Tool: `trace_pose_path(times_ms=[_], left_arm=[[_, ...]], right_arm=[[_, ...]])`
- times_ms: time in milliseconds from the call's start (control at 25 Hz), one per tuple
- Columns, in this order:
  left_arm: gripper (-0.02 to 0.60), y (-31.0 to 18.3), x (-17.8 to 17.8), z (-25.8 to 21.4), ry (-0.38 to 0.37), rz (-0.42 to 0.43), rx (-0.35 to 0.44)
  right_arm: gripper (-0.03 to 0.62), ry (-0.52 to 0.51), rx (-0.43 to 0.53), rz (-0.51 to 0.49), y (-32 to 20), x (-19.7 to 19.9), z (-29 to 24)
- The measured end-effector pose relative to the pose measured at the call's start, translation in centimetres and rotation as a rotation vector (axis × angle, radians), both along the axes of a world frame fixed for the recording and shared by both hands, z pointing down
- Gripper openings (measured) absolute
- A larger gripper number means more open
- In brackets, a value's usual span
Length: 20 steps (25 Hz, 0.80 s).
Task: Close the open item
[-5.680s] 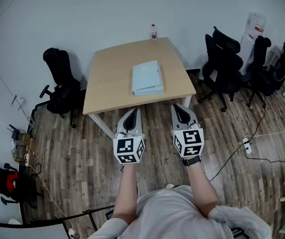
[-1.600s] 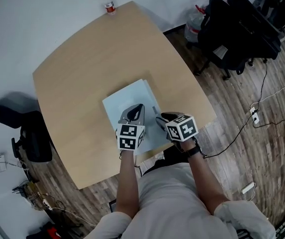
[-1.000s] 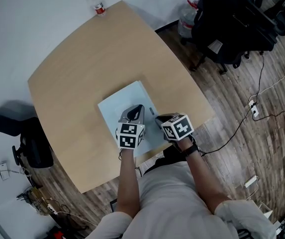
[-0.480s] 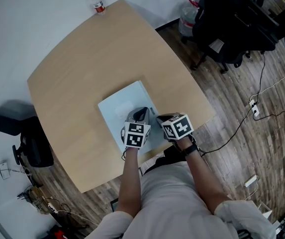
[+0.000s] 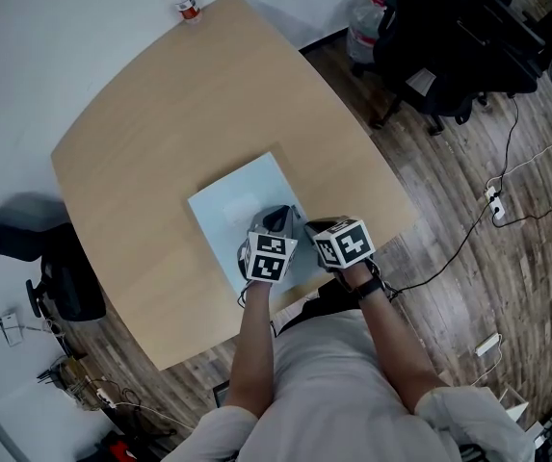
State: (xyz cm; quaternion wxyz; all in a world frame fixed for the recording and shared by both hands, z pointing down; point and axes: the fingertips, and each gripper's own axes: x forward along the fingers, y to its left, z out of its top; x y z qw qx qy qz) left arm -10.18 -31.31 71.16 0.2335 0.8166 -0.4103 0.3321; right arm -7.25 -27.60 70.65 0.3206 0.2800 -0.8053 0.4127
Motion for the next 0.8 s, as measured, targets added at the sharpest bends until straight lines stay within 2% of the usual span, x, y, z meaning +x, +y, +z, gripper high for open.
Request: trace_pose_path(times_ms=[240,600,800], left_arm=[[0.009,0.1,0.1,0.9,-0.083,0.018,0.006],[0.009,-0.1,0.3,1.1,-0.068,-0.002,-0.007],[0.009,0.1,0.1,-0.2,-0.040,-0.046,0.079]], right_arm=[[0.014,-0.015,-0.006,0.010,0.0,0.0,0.1],[0.014,-0.024,0.013,0.040,-0.2,0.8,-0.2],[0.014,-0.036,0.057,0.076,-0.5,1.4,-1.6]])
